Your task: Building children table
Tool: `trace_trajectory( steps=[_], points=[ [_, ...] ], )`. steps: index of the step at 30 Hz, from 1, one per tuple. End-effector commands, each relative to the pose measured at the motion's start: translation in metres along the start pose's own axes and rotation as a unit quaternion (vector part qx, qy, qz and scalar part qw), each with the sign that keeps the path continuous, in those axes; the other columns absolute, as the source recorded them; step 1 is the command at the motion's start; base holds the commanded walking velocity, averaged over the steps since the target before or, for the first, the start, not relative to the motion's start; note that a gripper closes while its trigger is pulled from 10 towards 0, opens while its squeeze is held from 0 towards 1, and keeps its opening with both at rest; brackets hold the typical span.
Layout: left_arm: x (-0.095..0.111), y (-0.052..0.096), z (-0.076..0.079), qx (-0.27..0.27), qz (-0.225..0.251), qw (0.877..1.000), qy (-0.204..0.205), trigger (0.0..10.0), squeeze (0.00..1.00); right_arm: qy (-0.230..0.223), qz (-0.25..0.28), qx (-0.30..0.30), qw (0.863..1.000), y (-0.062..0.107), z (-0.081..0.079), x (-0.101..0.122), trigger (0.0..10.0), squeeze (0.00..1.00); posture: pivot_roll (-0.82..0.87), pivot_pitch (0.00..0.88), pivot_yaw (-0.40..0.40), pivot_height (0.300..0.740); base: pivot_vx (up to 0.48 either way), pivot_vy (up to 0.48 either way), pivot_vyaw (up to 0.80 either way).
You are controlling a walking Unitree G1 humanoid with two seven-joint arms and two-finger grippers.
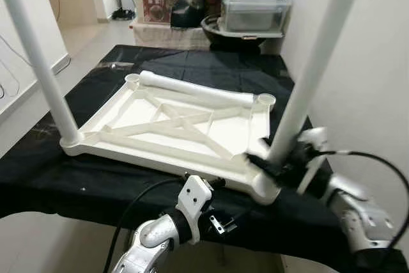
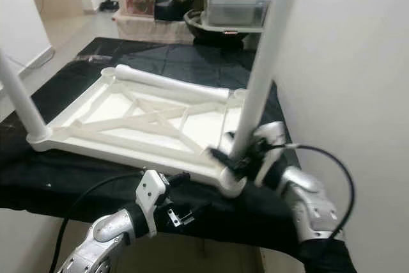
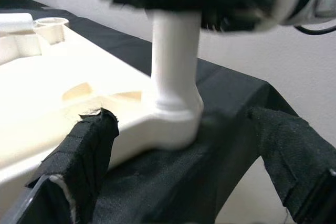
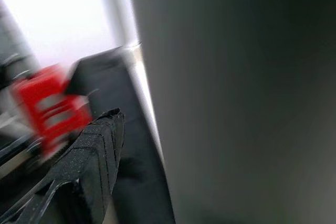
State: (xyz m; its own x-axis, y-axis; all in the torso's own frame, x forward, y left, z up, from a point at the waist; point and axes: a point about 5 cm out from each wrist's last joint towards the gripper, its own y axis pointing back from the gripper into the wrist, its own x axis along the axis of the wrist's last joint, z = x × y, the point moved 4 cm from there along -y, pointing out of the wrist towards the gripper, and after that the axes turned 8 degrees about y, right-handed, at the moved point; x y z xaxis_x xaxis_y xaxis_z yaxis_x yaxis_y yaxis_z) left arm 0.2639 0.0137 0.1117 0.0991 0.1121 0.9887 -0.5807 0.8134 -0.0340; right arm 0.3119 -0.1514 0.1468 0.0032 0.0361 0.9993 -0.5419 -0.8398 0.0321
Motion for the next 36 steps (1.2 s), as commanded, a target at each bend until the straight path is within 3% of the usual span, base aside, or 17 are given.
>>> trace_trajectory(
  steps=[1,5,6,11,14,17,19,20,22,23,27,28,29,32,33,35,36],
  points=[
    [-0.003,-0.001,0.0,-0.002,-0.007,1.0,0.0,10.0,0.0,0.007,-0.018,0.067,0.998,-0.012,-0.012,-0.005,10.0,0.0,0.2,0.0,-0.067,0.74,0.0,0.0,0.0],
    [-0.003,-0.001,0.001,-0.003,-0.008,1.0,0.0,10.0,0.0,0.016,-0.035,0.086,0.996,-0.023,-0.015,-0.01,10.0,0.0,0.2,0.0,-0.068,0.74,0.0,0.0,0.0],
    [-0.003,-0.001,0.001,-0.002,-0.008,1.0,0.0,10.0,0.0,0.034,-0.037,0.038,0.998,-0.031,-0.002,-0.01,0.0,0.0,0.21,0.0,-0.072,0.74,0.0,0.0,0.0],
    [-0.003,0.0,0.001,-0.002,-0.007,1.0,0.0,10.0,0.0,0.053,-0.027,-0.104,0.993,-0.037,0.032,-0.002,0.0,0.0,0.21,0.0,-0.07,0.74,0.0,0.0,0.0],
    [-0.003,0.0,0.001,-0.002,-0.007,1.0,0.001,10.0,0.0,0.023,-0.019,-0.287,0.958,-0.017,0.071,0.002,0.0,0.0,0.2,0.0,-0.067,0.74,0.0,0.0,0.0],
    [-0.003,0.0,0.001,-0.002,-0.007,1.0,0.001,10.0,0.0,0.016,-0.022,-0.331,0.943,-0.01,0.079,0.0,0.0,0.0,0.2,0.0,-0.067,0.74,0.0,0.0,0.0],
    [-0.003,0.0,0.0,-0.003,-0.008,1.0,0.001,10.0,0.0,-0.003,-0.039,-0.5,0.865,0.022,0.101,-0.007,0.0,0.0,0.19,0.0,-0.059,0.74,0.0,0.0,0.0],
    [-0.003,0.0,0.0,-0.003,-0.008,1.0,0.001,10.0,0.0,-0.003,-0.039,-0.5,0.865,0.022,0.101,-0.007,0.0,0.0,0.19,0.0,-0.059,0.74,0.0,0.0,0.0],
    [-0.003,0.0,0.0,-0.004,-0.008,1.0,0.002,10.0,0.0,-0.031,-0.044,-0.609,0.791,0.045,0.102,-0.018,0.0,0.0,0.19,0.0,-0.059,0.74,0.0,0.0,0.0],
    [-0.003,0.0,0.0,-0.004,-0.008,1.0,0.002,10.0,0.0,-0.031,-0.044,-0.609,0.791,0.045,0.102,-0.018,0.0,0.0,0.19,0.0,-0.059,0.74,0.0,0.0,0.0],
    [-0.003,-0.001,0.0,-0.004,-0.009,1.0,0.001,10.0,0.0,-0.053,-0.045,-0.687,0.723,0.042,0.079,-0.029,0.0,0.0,0.19,0.0,-0.061,0.74,0.0,0.0,0.0],
    [-0.003,-0.001,0.0,-0.004,-0.009,1.0,0.001,10.0,0.0,-0.053,-0.045,-0.687,0.723,0.042,0.079,-0.029,0.0,0.0,0.19,0.0,-0.061,0.74,0.0,0.0,0.0],
    [-0.003,-0.001,0.0,-0.004,-0.009,1.0,0.001,10.0,0.0,-0.066,-0.032,-0.688,0.722,0.037,0.077,-0.029,10.0,0.0,0.19,0.0,-0.061,0.74,0.0,0.0,0.0],
    [-0.003,-0.001,0.0,-0.004,-0.009,1.0,0.001,10.0,0.0,-0.066,-0.015,-0.68,0.73,0.031,0.077,-0.025,10.0,0.0,0.2,0.0,-0.065,0.74,0.0,0.0,0.0],
    [-0.003,-0.001,0.0,-0.003,-0.01,1.0,0.001,10.0,0.0,-0.063,0.016,-0.658,0.75,0.022,0.077,-0.017,10.0,0.0,0.2,0.0,-0.065,0.74,0.0,0.0,0.0],
    [-0.003,-0.001,0.0,-0.003,-0.01,1.0,0.001,10.0,0.0,-0.063,0.016,-0.658,0.75,0.022,0.077,-0.017,10.0,0.0,0.2,0.0,-0.065,0.74,0.0,0.0,0.0],
    [-0.003,0.0,-0.001,-0.003,-0.01,1.0,0.001,10.0,0.0,-0.069,0.052,-0.63,0.772,0.014,0.078,-0.009,10.0,1.0,0.2,0.0,-0.065,0.74,0.0,0.0,0.0]
  ],
)
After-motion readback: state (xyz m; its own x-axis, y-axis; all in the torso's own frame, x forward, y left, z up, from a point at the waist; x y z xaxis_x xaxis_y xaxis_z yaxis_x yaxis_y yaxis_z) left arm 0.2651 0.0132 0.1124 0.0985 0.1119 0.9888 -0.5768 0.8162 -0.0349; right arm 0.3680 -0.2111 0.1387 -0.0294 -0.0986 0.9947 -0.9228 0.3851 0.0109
